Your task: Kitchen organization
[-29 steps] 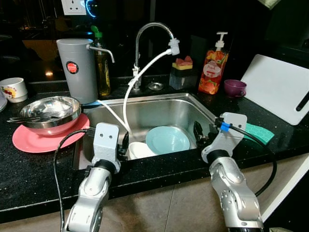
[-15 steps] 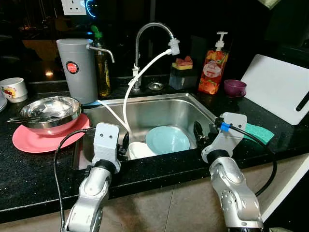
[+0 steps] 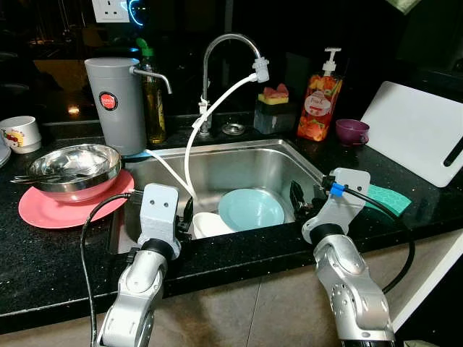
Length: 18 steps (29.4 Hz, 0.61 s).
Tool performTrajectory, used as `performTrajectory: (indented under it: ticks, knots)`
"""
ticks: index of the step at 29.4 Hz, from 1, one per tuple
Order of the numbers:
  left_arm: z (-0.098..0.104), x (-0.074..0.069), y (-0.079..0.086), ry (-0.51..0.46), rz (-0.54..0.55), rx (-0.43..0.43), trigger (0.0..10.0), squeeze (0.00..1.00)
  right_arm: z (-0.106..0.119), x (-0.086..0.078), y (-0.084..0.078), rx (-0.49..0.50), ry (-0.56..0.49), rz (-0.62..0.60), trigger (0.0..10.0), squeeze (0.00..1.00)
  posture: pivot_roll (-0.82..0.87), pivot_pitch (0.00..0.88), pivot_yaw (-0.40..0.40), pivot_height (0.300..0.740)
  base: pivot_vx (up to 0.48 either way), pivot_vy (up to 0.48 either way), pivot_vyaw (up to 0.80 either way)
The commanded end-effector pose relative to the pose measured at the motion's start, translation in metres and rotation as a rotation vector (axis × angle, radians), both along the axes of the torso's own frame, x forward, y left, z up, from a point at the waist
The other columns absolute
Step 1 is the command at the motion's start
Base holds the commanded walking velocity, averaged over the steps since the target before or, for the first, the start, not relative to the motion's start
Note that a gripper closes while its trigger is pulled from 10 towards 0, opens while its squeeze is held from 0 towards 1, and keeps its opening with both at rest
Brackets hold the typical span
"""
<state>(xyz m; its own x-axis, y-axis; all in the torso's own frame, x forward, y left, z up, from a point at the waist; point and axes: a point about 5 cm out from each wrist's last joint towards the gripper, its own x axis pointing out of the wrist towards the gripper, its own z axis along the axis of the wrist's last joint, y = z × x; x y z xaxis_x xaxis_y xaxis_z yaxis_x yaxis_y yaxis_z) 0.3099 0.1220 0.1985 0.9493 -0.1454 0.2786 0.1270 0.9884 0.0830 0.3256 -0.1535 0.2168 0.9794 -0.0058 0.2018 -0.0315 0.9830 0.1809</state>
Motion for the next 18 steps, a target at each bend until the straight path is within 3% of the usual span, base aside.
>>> performTrajectory:
  ticks: [1, 18]
  knots:
    - [-0.002, -0.0006, -0.0029, 0.005, -0.008, 0.001, 10.0, 0.0, 0.0003, -0.0009, -0.001, 0.009, -0.002, -0.003, 10.0, 0.0, 0.08, 0.055, -0.043, 0.74, 0.0, 0.0, 0.0]
    - [-0.0026, -0.0014, -0.0038, 0.006, -0.001, -0.006, 10.0, 0.0, 0.0002, 0.0002, -0.0019, 0.002, 0.002, 0.001, 10.0, 0.0, 0.08, 0.056, -0.055, 0.74, 0.0, 0.0, 0.0]
